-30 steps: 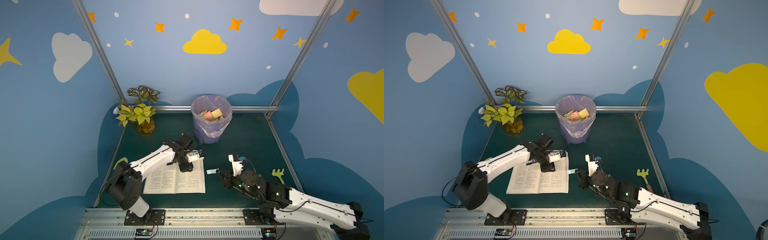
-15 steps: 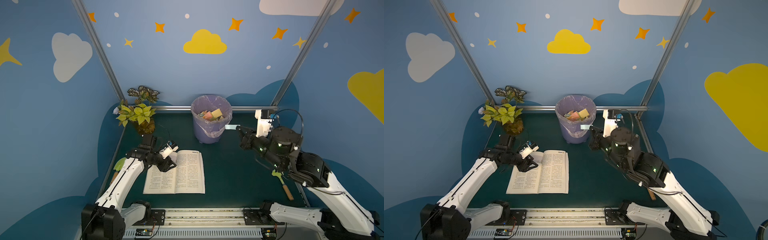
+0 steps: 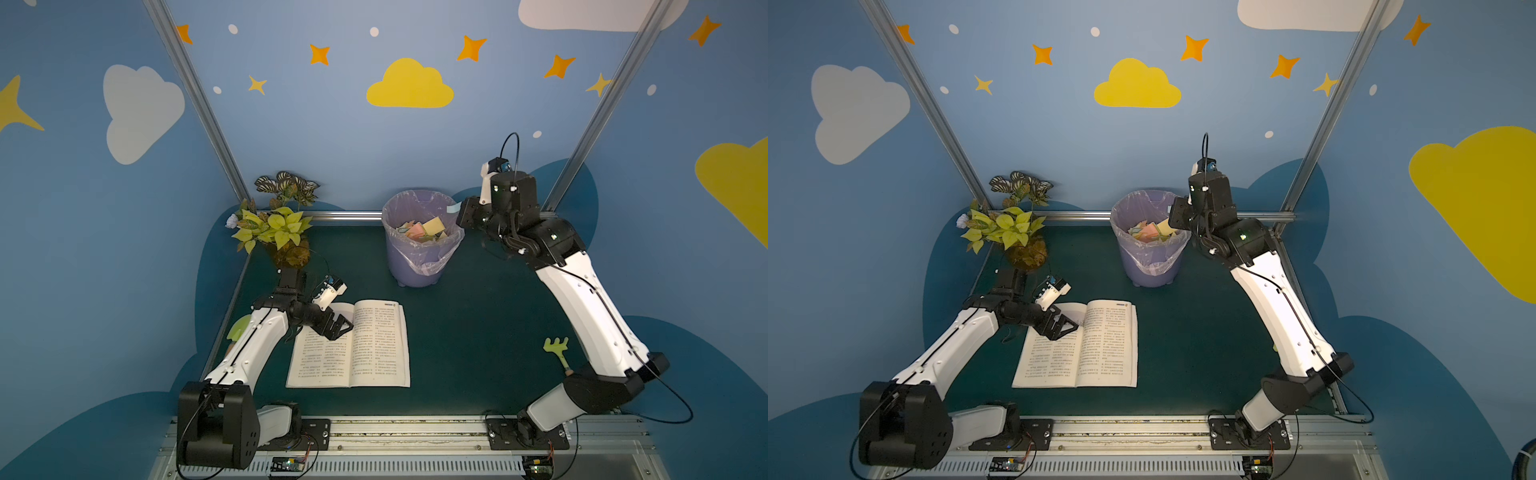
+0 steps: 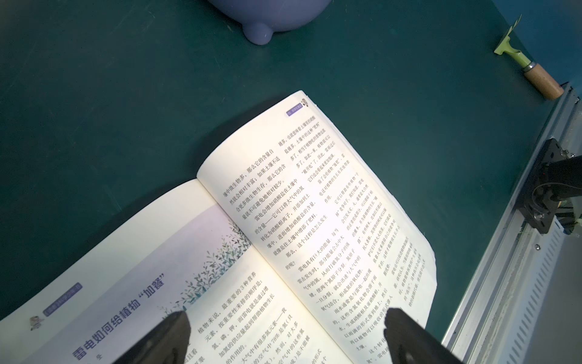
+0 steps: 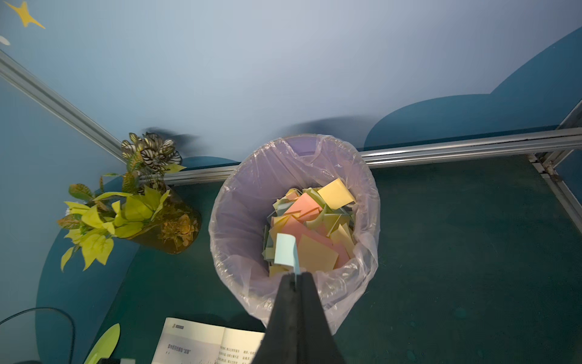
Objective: Peel off the used sticky note
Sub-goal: Place the note in the trash bin.
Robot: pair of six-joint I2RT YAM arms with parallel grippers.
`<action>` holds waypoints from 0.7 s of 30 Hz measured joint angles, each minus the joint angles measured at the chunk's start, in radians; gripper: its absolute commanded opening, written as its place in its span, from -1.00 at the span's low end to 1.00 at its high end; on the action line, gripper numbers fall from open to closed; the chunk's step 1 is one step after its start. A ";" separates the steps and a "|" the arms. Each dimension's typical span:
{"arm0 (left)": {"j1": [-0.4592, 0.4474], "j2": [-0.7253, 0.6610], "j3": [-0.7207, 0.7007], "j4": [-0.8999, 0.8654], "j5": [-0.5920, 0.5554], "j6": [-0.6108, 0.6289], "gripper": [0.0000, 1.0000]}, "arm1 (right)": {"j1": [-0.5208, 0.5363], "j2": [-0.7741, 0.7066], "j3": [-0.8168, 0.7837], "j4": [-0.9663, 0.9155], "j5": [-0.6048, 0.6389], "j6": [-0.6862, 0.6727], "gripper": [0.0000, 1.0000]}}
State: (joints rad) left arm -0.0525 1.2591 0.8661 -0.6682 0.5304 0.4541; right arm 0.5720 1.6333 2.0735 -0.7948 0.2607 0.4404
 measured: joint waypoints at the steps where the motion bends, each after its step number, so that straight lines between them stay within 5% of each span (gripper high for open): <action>1: 0.000 0.001 0.000 0.004 0.002 0.000 1.00 | -0.007 0.037 0.035 -0.011 -0.005 0.000 -1.00; 11: 0.000 0.018 -0.007 0.028 0.021 0.002 1.00 | -0.014 0.383 0.415 -0.133 -0.017 -0.026 -1.00; 19: 0.000 0.018 -0.008 0.029 0.021 0.010 1.00 | -0.003 0.475 0.447 -0.198 0.018 -0.059 -1.00; 21: 0.000 0.020 -0.008 0.029 0.021 0.010 1.00 | 0.004 0.479 0.447 -0.211 0.037 -0.071 -0.72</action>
State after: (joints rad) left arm -0.0521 1.2793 0.8577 -0.6388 0.5514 0.4644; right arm 0.5758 2.1124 2.5202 -1.0061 0.2974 0.3691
